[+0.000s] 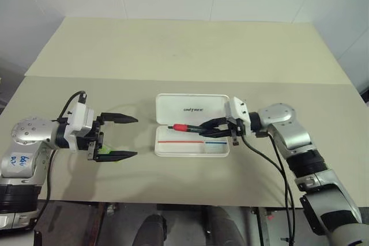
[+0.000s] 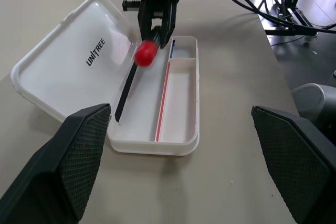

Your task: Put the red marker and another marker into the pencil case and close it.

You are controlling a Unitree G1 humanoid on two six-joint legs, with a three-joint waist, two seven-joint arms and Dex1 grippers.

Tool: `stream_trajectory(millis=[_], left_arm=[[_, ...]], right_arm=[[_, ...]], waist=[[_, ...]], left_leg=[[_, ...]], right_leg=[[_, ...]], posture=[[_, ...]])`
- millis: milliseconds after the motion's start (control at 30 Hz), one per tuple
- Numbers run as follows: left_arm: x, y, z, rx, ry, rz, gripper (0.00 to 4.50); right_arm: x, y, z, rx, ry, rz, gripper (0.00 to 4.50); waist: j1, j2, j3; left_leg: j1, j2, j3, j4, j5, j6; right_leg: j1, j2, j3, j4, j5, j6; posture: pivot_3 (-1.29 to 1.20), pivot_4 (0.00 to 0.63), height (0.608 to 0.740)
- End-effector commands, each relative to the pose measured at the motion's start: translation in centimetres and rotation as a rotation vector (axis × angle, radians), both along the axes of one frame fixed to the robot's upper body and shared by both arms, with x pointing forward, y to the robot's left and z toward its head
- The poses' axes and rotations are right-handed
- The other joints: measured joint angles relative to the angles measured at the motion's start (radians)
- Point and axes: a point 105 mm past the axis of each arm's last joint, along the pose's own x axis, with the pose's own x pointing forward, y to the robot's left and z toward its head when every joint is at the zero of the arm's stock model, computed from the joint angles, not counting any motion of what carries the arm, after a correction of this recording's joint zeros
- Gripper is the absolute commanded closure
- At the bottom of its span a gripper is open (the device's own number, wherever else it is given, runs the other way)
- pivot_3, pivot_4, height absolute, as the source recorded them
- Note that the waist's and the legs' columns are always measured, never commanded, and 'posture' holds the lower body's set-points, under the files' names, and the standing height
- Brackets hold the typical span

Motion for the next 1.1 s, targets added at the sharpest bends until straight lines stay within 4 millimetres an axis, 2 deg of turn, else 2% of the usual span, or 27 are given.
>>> stream_trajectory(millis=[33,300,667,733,767,1033,1067,1100], left_arm=[[-0.4,-0.3,0.8,-0.001,-0.042,-0.005,0.0],[-0.5,-0.9,1.0,-0.012,-0.049,-0.004,0.0],[-0.5,-1.2,0.9,-0.02,-0.047,-0.001,0.0],[-0.4,-1.3,0.9,-0.022,-0.047,-0.003,0.0],[-0.4,-1.3,0.9,-0.024,-0.047,-0.004,0.0],[-0.3,-1.5,0.8,-0.029,-0.046,-0.01,0.0],[-0.3,-1.6,0.8,-0.03,-0.046,-0.01,0.0],[-0.3,-1.6,0.8,-0.031,-0.046,-0.01,0.0]], right_arm=[[0.5,0.8,0.8,-0.018,-0.061,0.025,3.9],[1.1,1.7,1.0,-0.047,-0.105,0.042,3.9],[-0.4,2.8,2.8,0.013,-0.116,0.114,3.9],[-0.7,2.6,2.7,-0.008,-0.114,0.12,3.9],[-0.6,2.6,2.7,-0.009,-0.13,0.114,3.14],[-1.1,2.4,2.5,-0.036,-0.147,0.115,0.2],[-1.2,2.4,2.7,-0.025,-0.146,0.116,0.02],[-1.4,2.4,3.1,-0.012,-0.14,0.117,0.02]], waist=[[0.0,0.0,0.0],[0.0,0.0,0.0],[-0.001,0.0,0.0],[-0.001,0.0,0.0],[0.0,0.0,0.0],[0.003,0.0,0.0],[0.002,0.0,0.0],[0.001,0.0,0.0]], left_leg=[[0.0,0.0,0.0,0.0,0.0,0.0],[0.0,0.0,0.0,0.0,0.0,-0.001],[0.0,0.0,0.0,0.0,0.0,-0.001],[0.0,0.0,0.0,0.0,0.0,-0.001],[0.0,0.0,0.0,0.0,0.0,-0.001],[0.0,0.0,0.0,0.0,0.0,-0.001],[0.0,0.0,0.0,0.0,0.0,-0.001],[0.0,0.0,0.0,0.0,0.0,-0.001]], right_leg=[[0.0,0.0,0.0,0.0,0.0,0.0],[0.0,0.0,0.0,0.001,0.0,0.0],[-0.001,0.0,0.0,0.002,0.0,0.0],[-0.001,0.0,0.0,0.002,0.0,0.0],[-0.001,0.0,0.0,0.002,0.0,0.0],[-0.001,0.0,0.0,0.002,0.0,0.0],[-0.001,0.0,0.0,0.002,0.0,0.0],[-0.001,0.0,0.0,0.002,0.0,0.0]], posture=[[0.0,0.15,0.74],[0.0,0.15,0.74],[0.0,0.15,0.74],[0.0,0.15,0.74],[0.0,0.15,0.74],[0.0,0.15,0.74],[0.0,0.15,0.74],[0.0,0.15,0.74]])
